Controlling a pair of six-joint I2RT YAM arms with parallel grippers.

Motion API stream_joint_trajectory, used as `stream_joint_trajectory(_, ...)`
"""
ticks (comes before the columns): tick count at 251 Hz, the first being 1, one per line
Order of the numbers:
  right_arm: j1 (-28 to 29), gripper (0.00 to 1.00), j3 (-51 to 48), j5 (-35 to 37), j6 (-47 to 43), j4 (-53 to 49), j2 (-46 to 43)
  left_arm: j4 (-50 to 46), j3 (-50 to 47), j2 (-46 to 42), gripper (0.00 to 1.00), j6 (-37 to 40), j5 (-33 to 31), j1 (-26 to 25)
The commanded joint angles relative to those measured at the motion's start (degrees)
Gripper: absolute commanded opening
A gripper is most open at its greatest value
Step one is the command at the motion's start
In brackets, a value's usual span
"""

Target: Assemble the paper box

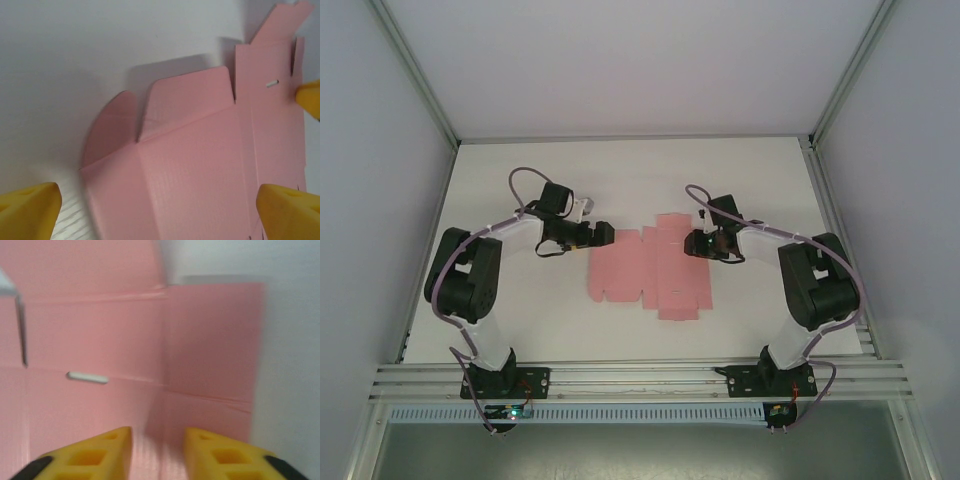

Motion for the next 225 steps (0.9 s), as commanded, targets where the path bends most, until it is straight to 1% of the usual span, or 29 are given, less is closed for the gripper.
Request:
stream_joint_trajectory(1, -2.46, 0.33, -3.1, -2.38, 4.98, 0.23, 4.02, -3.86, 1.52, 0.7, 1.0, 0.73, 4.05, -0.62)
stream_joint_trajectory(15, -2.58, 0.33, -3.84, -2.85, 5.34, 1.61, 4.34, -3.75, 1.36, 0.89, 1.0, 0.36, 4.28, -0.78)
stream_joint_trajectory(34, -2.32, 0.33, -3.28, -2.84, 5.07, 0.84, 4.81, -2.31, 0.73, 1.31, 0.98, -1.21, 6.54, -0.67)
stream_joint_trajectory(58, -2.32, 0.33, -3.1, -2.58, 5.3, 0.31, 4.63, -2.13, 0.2, 1.63, 0.92, -2.05, 7.72, -0.88)
stream_joint_trajectory(76, -2.32, 0.33, -3.49, -2.36, 5.02, 0.56, 4.03, 0.29, -1.01, 1.37, 0.83, -3.06, 8.75, -0.88)
stream_joint_trajectory(89, -2.31, 0.33, -3.52, -2.46, 4.36, 0.53, 3.64, 1.81, -1.36, 1.26, 0.7, -3.91, 9.66, -0.92)
stream_joint_trajectory(123, -2.57, 0.35, -3.71, -2.29, 0.84, 0.83, 0.62, 5.52, -2.05, -1.64, 0.22, -4.74, 9.03, -0.96)
stream_joint_trajectory(137, -2.95, 0.38, -3.34, -3.31, -1.49, 0.78, -2.24, 6.59, -2.2, -3.62, 0.0, -4.37, 8.18, -0.92)
stream_joint_trajectory(153, -3.74, 0.43, -2.5, -5.35, -3.8, 0.79, -7.07, 7.03, -1.94, -6.33, 0.0, -3.36, 7.9, -0.99)
stream_joint_trajectory(176, -4.94, 0.57, -1.61, -8.36, -7.09, 1.35, -16.22, 9.5, -2.48, -11.44, 0.0, -2.25, 9.57, -1.16)
stream_joint_trajectory(183, -5.47, 0.63, -1.91, -9.88, -8.04, 1.77, -18.99, 11.01, -2.91, -13.27, 0.0, -2.15, 10.59, -1.31)
stream_joint_trajectory(194, -6.8, 0.73, -2.57, -13.03, -9.21, 2.43, -23.18, 13.57, -3.58, -16.25, 0.0, -1.93, 12.48, -1.56)
stream_joint_trajectory(216, -10.72, 0.83, -4.67, -20.28, -10.02, 4.32, -30.18, 17.11, -3.9, -22.06, 0.0, -1.21, 15.33, -2.49)
stream_joint_trajectory(225, -12.78, 0.84, -6.09, -24.37, -10.22, 5.98, -32.49, 17.45, -3.63, -24.18, 0.0, -1.22, 15.48, -2.86)
